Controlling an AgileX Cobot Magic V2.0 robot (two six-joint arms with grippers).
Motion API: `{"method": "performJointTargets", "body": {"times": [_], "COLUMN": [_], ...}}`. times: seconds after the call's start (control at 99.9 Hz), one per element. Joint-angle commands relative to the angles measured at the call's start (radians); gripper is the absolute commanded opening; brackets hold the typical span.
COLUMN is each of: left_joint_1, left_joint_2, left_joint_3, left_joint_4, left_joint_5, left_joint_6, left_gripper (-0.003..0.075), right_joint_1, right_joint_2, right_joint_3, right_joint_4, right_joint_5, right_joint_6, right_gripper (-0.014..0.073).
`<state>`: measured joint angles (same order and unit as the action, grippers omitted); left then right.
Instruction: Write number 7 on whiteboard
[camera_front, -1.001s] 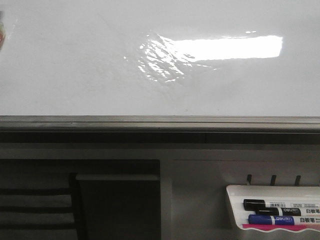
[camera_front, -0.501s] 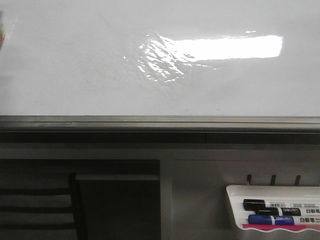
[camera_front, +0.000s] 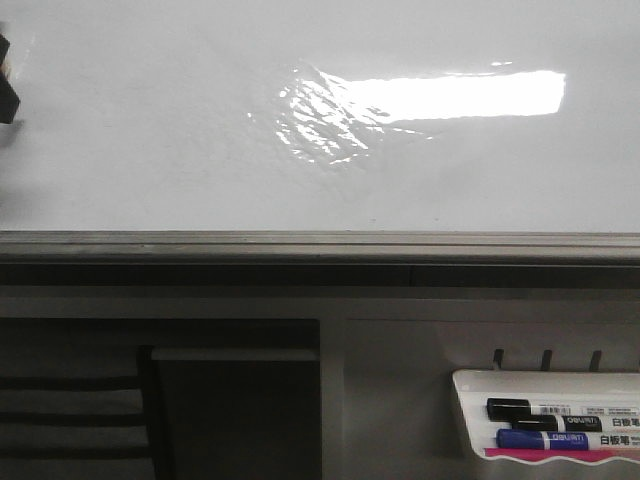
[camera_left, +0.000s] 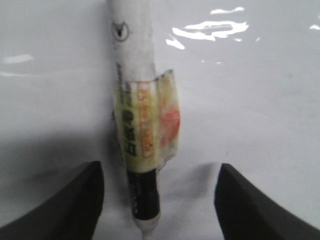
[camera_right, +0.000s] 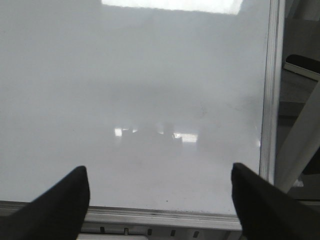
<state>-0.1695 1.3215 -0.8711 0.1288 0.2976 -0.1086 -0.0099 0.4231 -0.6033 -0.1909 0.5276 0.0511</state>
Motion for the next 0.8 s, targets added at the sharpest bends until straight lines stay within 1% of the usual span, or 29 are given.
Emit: {"method": "performJointTargets", "body": {"times": [0.0,0.11,0.29,0.791], "left_joint_1": [0.004,0.004,0.004,0.004], "left_joint_2": [-0.021,0.000,0.031,0.030], "left_joint_3": [-0.034,-0.034,-0.034,-0.034], "left_joint_4": [-0.005,-0.005,-0.005,-0.005], "left_joint_5": [-0.072,-0.085,-0.087,-0.085], "left_joint_6": [-0.003,-0.003,-0.003,-0.003], "left_gripper": [0.0329,0.0260,0.0213,0.0073], "right_joint_1": [-0.004,-0.004,-0.004,-0.004], "right_joint_2": [0.015,0.015,0.015,0.015], "right_joint_3": [-0.035,-0.035,-0.035,-0.035], "right_joint_4": [-0.019,-0.019,-0.019,-0.019], "right_joint_5": [-0.078,-0.078,-0.078,-0.078], "right_joint_6": [-0.008,-0.008,-0.008,-0.008], "right_gripper": [0.0526,0.0526,0.0525,0.0524]}}
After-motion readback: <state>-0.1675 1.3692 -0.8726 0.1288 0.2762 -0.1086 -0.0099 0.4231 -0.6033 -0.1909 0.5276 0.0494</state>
